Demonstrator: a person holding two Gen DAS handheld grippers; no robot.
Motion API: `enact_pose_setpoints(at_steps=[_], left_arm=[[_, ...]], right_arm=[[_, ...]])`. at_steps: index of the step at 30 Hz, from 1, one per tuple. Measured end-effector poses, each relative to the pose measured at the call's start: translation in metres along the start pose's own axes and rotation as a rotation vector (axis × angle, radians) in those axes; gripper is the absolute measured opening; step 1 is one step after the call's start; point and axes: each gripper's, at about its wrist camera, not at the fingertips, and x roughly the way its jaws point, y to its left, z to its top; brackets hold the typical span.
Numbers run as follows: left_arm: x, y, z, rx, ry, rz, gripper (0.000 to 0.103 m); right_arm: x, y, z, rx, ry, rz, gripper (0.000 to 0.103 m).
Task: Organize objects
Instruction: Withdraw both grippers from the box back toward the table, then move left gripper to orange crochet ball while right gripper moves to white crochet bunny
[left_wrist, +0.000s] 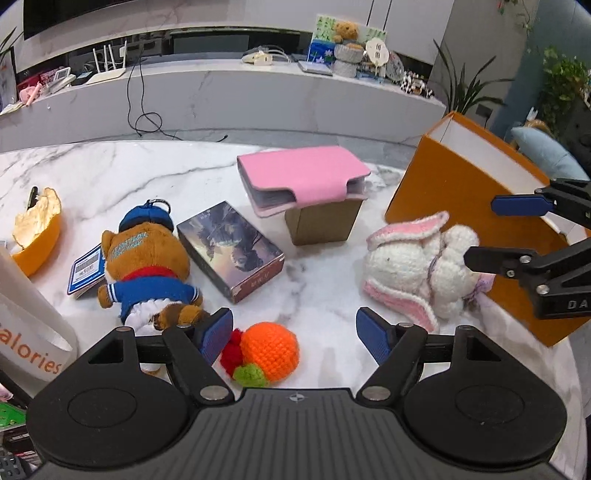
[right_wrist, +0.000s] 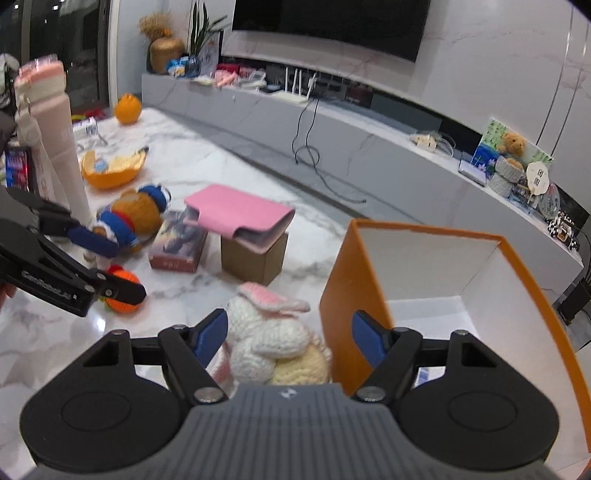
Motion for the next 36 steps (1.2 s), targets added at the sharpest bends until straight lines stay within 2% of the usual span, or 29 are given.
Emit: enact_pose_setpoints(at_steps=[8, 16, 22, 28, 30, 32, 34, 36], left_arm=[[0.009, 0.010, -0.002, -0.070, 0.045, -0.006, 0.087], [0.012, 0.005, -0.003, -0.041, 0.056, 0.029, 0.089], [0.015, 0.002, -0.005, -0.002, 0.068, 0.074, 0.090], [0.023, 0.001, -0.008, 0.001, 0.090, 0.081, 0.090], [0.024, 0.001, -0.009, 0.002, 0.097, 0.080, 0.088], [0.025, 0.002, -0.011, -0.004, 0.112, 0.074, 0.078], [0.026, 0.003, -0.011, -0.008, 0.129, 0.060, 0.073], [0.025, 0.002, -0.012, -0.003, 0.136, 0.048, 0.065]], right_arm=[[0.019, 0.012, -0.006, -0.028, 0.047, 0.006, 0.076], [0.033, 0.019, -0.011, -0.044, 0.082, 0.012, 0.077], [0.043, 0.026, -0.013, -0.084, 0.081, -0.026, 0.080], [0.053, 0.038, -0.017, -0.165, 0.081, -0.077, 0.085], [0.056, 0.041, -0.019, -0.192, 0.087, -0.099, 0.082], [0.056, 0.042, -0.018, -0.207, 0.097, -0.125, 0.074], [0.053, 0.037, -0.013, -0.180, 0.112, -0.111, 0.068], [0.050, 0.033, -0.010, -0.146, 0.138, -0.088, 0.067]])
